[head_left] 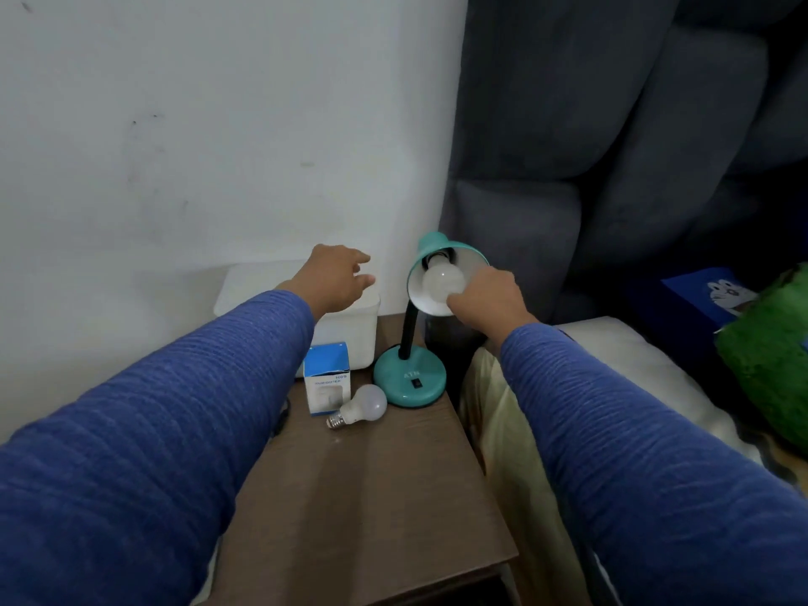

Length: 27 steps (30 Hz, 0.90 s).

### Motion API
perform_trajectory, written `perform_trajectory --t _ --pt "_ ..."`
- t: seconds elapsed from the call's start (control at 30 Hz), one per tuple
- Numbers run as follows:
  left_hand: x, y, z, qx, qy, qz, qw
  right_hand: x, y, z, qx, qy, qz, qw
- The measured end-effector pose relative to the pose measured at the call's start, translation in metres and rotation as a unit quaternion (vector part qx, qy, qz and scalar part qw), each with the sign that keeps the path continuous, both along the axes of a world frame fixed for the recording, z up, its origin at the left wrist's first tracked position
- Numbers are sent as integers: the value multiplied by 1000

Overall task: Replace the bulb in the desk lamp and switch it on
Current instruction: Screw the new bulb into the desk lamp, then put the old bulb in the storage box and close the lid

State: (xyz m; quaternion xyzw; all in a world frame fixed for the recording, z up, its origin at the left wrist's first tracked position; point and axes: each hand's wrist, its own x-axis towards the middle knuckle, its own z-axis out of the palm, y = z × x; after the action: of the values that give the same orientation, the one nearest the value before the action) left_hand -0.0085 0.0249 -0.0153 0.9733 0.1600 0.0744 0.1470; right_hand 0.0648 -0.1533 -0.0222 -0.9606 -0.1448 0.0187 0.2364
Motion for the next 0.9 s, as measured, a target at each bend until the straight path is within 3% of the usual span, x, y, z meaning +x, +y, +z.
perform_trajectory --t 0.1,0.3,0.5,0.9 --pt "-21 18 -5 30 48 45 997 -10 0 13 -62 -22 0 998" --pt "-65 66 -21 44 143 129 980 -29 31 14 -174 11 108 979" --pt "-102 103 -23 28 170 179 969 -50 72 -1 -290 63 214 931" --pt "-87 153 -50 -19 146 198 969 -26 146 -35 -204 37 230 951"
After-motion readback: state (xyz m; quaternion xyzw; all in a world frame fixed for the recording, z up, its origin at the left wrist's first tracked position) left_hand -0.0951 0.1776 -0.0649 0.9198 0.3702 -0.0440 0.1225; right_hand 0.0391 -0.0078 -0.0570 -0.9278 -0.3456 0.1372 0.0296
